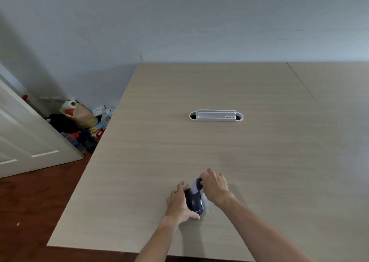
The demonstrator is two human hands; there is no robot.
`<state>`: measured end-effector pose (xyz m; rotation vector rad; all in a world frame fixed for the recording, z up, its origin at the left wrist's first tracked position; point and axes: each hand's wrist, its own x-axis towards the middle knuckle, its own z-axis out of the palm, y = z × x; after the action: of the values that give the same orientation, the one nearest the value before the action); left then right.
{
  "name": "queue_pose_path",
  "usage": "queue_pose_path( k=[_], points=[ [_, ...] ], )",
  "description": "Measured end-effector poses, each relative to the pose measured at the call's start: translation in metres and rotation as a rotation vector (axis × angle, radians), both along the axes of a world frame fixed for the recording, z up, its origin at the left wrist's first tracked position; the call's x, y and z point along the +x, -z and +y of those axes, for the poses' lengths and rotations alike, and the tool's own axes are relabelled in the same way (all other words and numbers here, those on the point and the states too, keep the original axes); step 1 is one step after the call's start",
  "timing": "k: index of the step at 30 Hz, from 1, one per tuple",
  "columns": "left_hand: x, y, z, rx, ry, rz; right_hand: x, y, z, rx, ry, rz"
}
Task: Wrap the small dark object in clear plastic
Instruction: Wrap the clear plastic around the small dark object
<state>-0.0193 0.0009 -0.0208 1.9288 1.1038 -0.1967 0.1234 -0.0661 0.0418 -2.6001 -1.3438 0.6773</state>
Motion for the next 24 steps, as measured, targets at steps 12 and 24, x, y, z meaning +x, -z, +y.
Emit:
queue_pose_path(
  k=[12, 24],
  points=[
    [0.001, -0.004, 0.0, 0.033, 0.036, -0.041, 0.017, 0.003, -0.008, 0.146, 0.166, 0.05],
    [0.001, -0.007, 0.003, 0.077, 0.124, -0.052, 0.002, 0.002, -0.016, 0.096, 0.019, 0.111]
  ],
)
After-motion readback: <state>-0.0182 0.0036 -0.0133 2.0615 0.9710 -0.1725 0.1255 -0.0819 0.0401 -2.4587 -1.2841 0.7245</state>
